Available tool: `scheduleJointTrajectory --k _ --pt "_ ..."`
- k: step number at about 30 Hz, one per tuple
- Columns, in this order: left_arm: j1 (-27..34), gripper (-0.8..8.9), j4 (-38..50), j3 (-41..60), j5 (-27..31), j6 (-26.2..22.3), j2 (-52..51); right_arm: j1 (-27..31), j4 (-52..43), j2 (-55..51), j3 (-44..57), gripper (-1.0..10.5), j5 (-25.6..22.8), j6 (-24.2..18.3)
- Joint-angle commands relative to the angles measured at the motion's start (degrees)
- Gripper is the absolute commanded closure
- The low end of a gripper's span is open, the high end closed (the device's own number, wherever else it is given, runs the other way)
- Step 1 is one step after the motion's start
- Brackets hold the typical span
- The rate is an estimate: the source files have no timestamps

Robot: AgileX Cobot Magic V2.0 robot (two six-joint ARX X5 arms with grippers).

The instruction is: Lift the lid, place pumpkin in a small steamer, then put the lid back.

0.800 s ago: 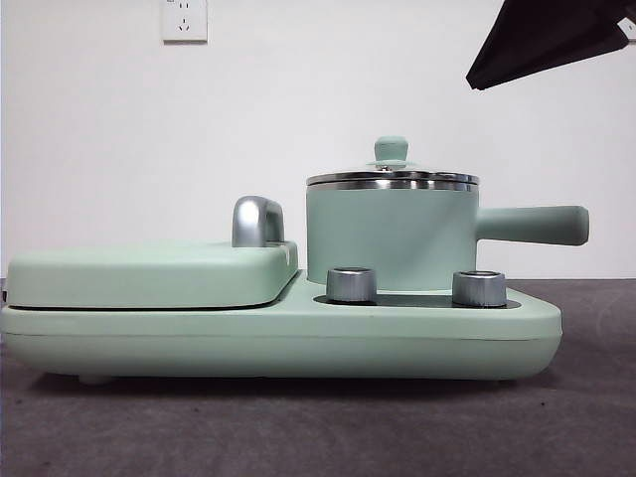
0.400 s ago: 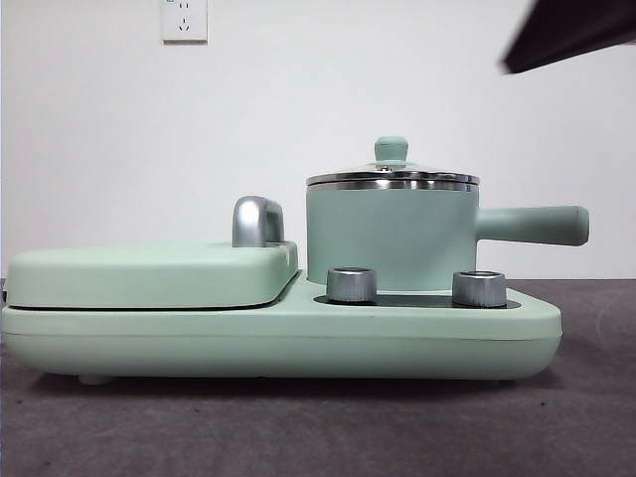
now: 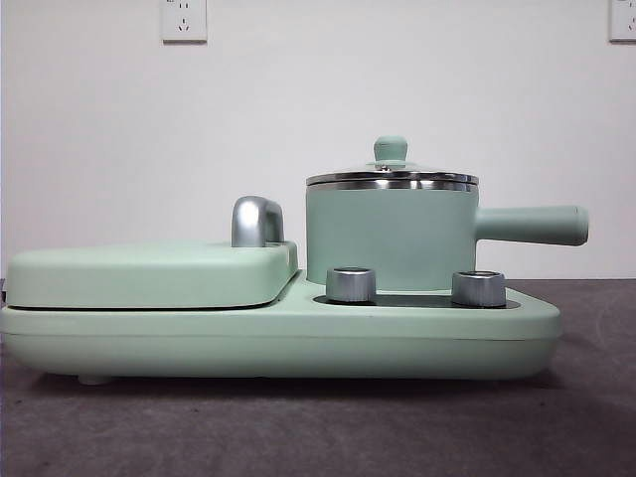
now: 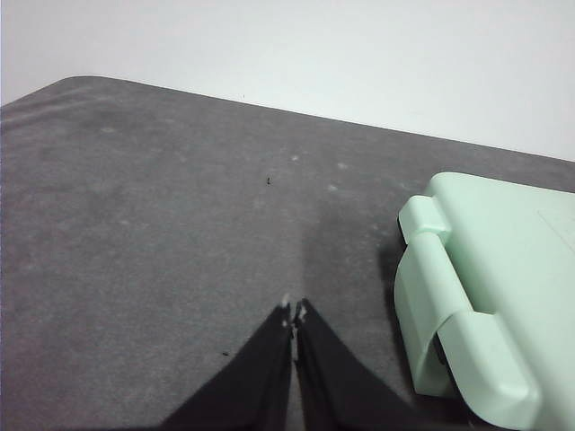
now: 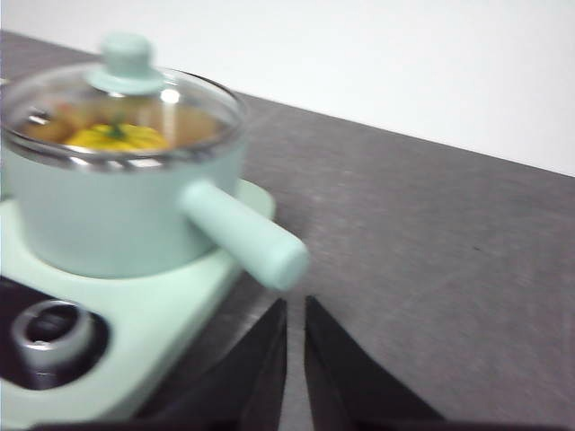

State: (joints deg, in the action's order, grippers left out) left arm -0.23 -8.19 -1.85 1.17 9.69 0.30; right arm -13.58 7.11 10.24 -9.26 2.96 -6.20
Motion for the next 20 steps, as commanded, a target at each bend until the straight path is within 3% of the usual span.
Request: scheduleJointTrajectory --k 1,6,20 --pt "0.11 8.07 0.44 1.11 -0.11 0.04 -0.02 2.43 -3.06 -3.96 3.3 9.2 -0.74 -0.48" --pt "0.11 8.07 0.44 1.11 -0.11 0.04 -0.02 5.27 -4.61 -10.03 7.85 9.2 -2.16 -0.2" --pt "0.11 8.07 0.44 1.11 -0.11 0.04 -0.02 7.82 -4.94 -10.03 8.57 9.2 -2.97 0.15"
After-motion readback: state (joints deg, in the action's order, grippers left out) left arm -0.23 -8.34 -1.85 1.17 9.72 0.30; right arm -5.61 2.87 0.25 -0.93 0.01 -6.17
